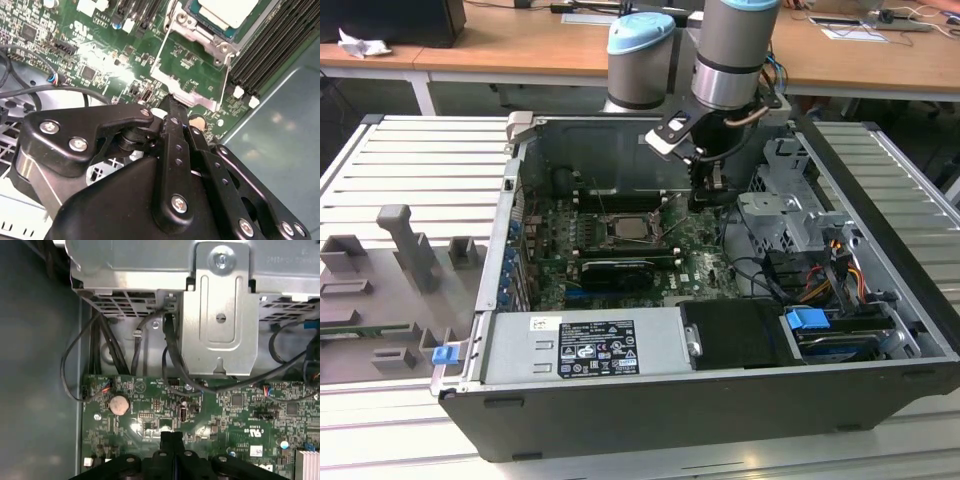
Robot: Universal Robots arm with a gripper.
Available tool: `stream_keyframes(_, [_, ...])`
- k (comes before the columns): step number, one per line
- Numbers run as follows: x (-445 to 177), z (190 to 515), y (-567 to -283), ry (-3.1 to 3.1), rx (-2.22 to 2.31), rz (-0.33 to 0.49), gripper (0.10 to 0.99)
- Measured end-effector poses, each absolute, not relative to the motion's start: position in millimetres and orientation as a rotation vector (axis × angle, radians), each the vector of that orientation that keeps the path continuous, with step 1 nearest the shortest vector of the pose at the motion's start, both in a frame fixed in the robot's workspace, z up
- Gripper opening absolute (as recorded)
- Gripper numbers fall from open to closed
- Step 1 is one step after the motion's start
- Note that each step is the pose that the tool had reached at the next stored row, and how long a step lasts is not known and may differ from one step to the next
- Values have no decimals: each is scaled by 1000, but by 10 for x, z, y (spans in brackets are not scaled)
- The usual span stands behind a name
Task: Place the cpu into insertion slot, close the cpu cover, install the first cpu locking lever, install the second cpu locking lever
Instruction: 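Close the cpu cover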
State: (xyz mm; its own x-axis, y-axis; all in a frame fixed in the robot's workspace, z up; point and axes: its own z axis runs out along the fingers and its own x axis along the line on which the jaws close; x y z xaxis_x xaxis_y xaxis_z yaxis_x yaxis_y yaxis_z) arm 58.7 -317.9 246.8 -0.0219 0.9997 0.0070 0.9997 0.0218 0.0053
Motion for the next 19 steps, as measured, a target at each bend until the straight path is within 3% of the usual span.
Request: stream_keyframes(19, [359, 2468, -3179, -2245, -2196, -14, 106])
